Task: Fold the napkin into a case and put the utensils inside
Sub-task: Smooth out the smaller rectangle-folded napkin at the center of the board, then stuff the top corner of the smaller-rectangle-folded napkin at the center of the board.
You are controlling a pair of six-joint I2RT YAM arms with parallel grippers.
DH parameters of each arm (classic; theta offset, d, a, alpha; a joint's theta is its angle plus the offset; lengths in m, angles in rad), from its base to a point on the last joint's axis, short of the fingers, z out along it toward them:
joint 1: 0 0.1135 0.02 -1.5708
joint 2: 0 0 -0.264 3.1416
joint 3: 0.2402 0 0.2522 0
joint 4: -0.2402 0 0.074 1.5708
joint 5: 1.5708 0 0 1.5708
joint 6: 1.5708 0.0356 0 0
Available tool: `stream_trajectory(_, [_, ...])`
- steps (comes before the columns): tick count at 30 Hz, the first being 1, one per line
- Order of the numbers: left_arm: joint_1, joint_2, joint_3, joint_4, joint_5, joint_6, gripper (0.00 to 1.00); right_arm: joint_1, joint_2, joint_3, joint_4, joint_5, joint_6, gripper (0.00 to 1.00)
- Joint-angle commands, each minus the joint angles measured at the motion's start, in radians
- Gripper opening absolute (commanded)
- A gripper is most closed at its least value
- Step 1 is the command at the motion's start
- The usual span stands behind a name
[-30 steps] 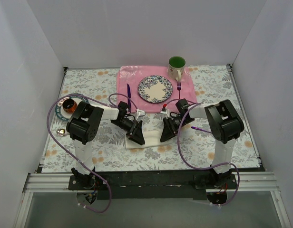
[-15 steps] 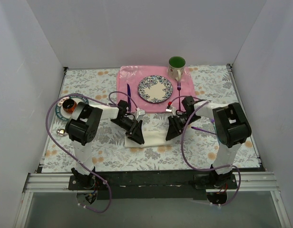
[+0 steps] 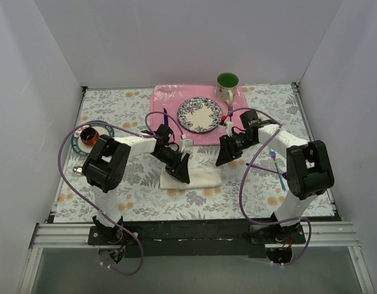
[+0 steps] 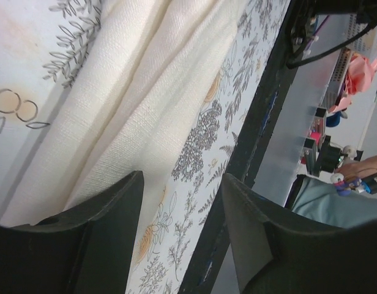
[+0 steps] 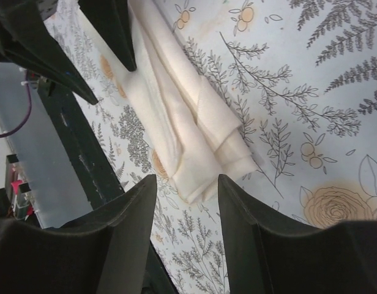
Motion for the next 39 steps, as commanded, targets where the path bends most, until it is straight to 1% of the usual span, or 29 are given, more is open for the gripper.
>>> stream_trajectory(1, [-0.009, -0.082, 0.066, 0.062, -0.028, -0.034, 0.57, 0.000, 0.023, 0.017, 0.028, 0.080, -0.004, 0.54])
stream_trajectory(4, [-0.010, -0.108, 0.081, 0.091, -0.080, -0.018, 0.66, 0.000, 0.042, 0.031, 0.032, 0.084, -0.013, 0.54])
stream_trajectory(5, [-0.012, -0.109, 0.087, 0.098, -0.093, -0.010, 0.71, 0.000, 0.049, 0.036, 0.031, 0.081, -0.012, 0.54])
stream_trajectory(8, [-0.024, -0.100, 0.118, 0.121, -0.165, 0.005, 0.76, 0.000, 0.072, 0.051, 0.018, 0.058, -0.012, 0.54])
stream_trajectory(12, [-0.077, -0.082, 0.143, 0.166, -0.248, 0.013, 0.77, 0.000, 0.068, 0.040, 0.025, 0.015, -0.002, 0.54])
stream_trajectory(16, [-0.142, -0.071, 0.130, 0.221, -0.326, 0.047, 0.78, 0.000, 0.059, 0.016, 0.029, 0.000, 0.002, 0.54])
stream_trajectory(20, [-0.191, -0.051, 0.130, 0.269, -0.396, 0.074, 0.77, -0.001, 0.046, -0.001, 0.028, -0.018, 0.002, 0.53])
stream_trajectory(25, [-0.222, -0.011, 0.164, 0.298, -0.415, 0.084, 0.74, -0.003, 0.051, 0.006, 0.028, -0.023, 0.005, 0.53])
stream_trajectory(30, [-0.229, -0.004, 0.170, 0.304, -0.354, 0.122, 0.66, -0.024, 0.089, 0.034, 0.022, -0.058, 0.053, 0.50])
stream_trajectory(33, [-0.229, -0.004, 0.179, 0.302, -0.311, 0.134, 0.58, -0.049, 0.112, 0.033, 0.014, -0.086, 0.085, 0.48])
stream_trajectory(37, [-0.229, -0.016, 0.181, 0.306, -0.243, 0.137, 0.57, -0.064, 0.119, 0.037, -0.006, -0.094, 0.096, 0.47])
stream_trajectory(39, [-0.231, -0.020, 0.172, 0.318, -0.234, 0.137, 0.57, -0.066, 0.123, 0.037, -0.017, -0.092, 0.093, 0.46])
